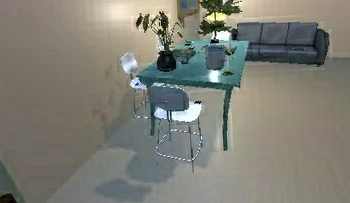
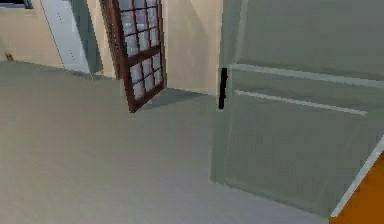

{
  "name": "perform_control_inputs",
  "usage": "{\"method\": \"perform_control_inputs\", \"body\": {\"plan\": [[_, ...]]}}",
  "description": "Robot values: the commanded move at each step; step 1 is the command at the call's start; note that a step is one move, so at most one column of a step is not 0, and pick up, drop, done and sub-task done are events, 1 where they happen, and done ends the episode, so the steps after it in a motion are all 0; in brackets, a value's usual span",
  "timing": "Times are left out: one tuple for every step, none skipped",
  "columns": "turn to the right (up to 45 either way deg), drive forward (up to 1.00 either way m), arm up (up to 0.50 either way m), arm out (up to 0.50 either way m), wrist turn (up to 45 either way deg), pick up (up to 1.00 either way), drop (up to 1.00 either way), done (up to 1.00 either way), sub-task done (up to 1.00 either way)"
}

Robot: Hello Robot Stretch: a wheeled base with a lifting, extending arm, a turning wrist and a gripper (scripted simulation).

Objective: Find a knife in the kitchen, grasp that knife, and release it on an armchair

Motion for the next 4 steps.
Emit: {"method": "perform_control_inputs", "body": {"plan": [[45.0, 0.00, 0.00, 0.00, 0.0, 0.00, 0.00, 0.00, 0.00], [45.0, 0.00, 0.00, 0.00, 0.0, 0.00, 0.00, 0.00, 0.00], [30.0, 0.00, 0.00, 0.00, 0.0, 0.00, 0.00, 0.00, 0.00], [0.0, 0.15, 0.00, 0.00, 0.0, 0.00, 0.00, 0.00, 0.00]]}}
